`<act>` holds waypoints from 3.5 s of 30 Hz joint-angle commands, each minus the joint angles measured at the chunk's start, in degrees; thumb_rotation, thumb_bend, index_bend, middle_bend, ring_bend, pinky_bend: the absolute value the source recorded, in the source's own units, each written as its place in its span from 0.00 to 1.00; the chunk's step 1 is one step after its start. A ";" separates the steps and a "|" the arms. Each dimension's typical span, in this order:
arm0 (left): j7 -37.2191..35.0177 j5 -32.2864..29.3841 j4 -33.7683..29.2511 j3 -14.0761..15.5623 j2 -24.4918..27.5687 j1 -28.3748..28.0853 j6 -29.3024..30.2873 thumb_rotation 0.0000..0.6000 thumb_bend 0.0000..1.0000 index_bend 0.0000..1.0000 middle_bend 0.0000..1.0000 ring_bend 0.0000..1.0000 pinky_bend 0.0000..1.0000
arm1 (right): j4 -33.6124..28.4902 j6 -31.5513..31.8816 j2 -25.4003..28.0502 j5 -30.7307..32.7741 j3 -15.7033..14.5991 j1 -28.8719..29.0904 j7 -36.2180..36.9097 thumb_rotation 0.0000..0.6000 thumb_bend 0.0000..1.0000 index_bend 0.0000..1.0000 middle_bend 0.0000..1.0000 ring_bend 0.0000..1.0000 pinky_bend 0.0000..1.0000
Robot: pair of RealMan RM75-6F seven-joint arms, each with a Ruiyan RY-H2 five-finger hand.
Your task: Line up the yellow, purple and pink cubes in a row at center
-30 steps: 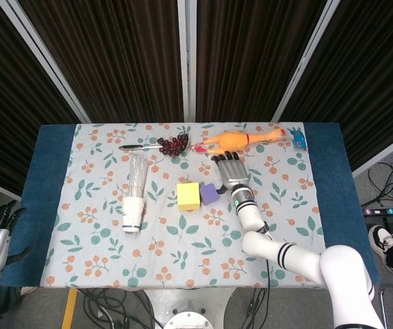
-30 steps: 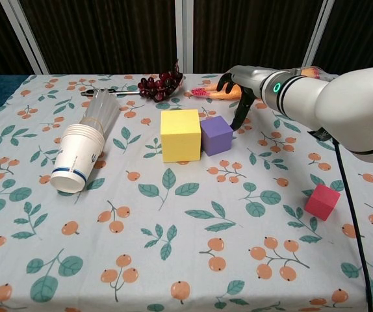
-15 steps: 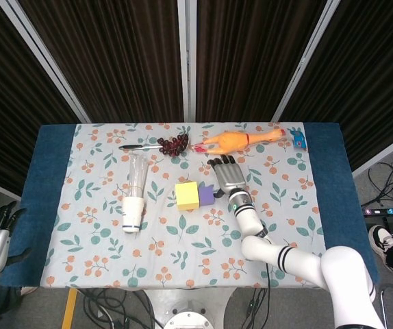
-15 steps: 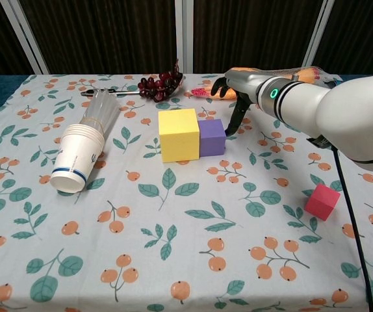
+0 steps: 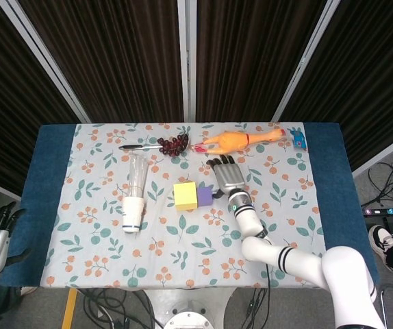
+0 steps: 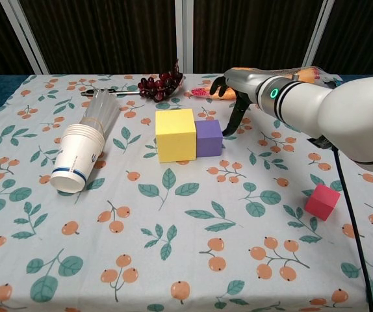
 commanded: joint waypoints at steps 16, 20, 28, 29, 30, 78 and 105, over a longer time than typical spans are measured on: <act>0.47 1.27 -0.78 -0.41 0.28 -0.36 1.19 1.00 0.19 0.23 0.16 0.10 0.10 | -32.60 3.82 30.10 -28.89 -12.62 -16.77 13.62 1.00 0.13 0.27 0.14 0.00 0.00; 1.12 1.80 -1.77 -0.44 0.69 -0.39 1.74 1.00 0.19 0.23 0.16 0.10 0.10 | -33.39 5.98 32.39 -38.67 -17.08 -20.17 17.56 1.00 0.13 0.33 0.15 0.00 0.00; 2.03 2.14 -3.52 -0.19 1.42 0.08 2.62 1.00 0.19 0.23 0.16 0.10 0.10 | -27.74 10.45 30.37 -51.15 -22.70 -24.00 19.89 1.00 0.13 0.33 0.16 0.00 0.00; 2.04 2.13 -3.64 -0.16 1.52 0.17 2.71 1.00 0.19 0.23 0.16 0.10 0.10 | -27.10 10.74 30.05 -51.75 -22.97 -24.28 19.75 1.00 0.13 0.33 0.16 0.00 0.00; 2.07 2.13 -3.77 -0.11 1.60 0.27 2.83 1.00 0.19 0.23 0.16 0.10 0.10 | -26.55 10.92 29.81 -52.21 -23.26 -24.55 19.66 1.00 0.13 0.33 0.16 0.00 0.00; -1.15 2.66 -2.17 0.22 1.23 0.52 2.53 1.00 0.19 0.23 0.16 0.10 0.10 | -23.89 9.45 12.17 -13.17 -2.94 -16.36 -0.29 1.00 0.22 0.59 0.20 0.00 0.00; -3.18 2.13 0.73 0.16 -0.06 -0.24 0.98 1.00 0.19 0.23 0.16 0.10 0.10 | -12.16 11.73 0.64 1.19 0.81 -7.96 -7.17 1.00 0.22 0.55 0.18 0.00 0.00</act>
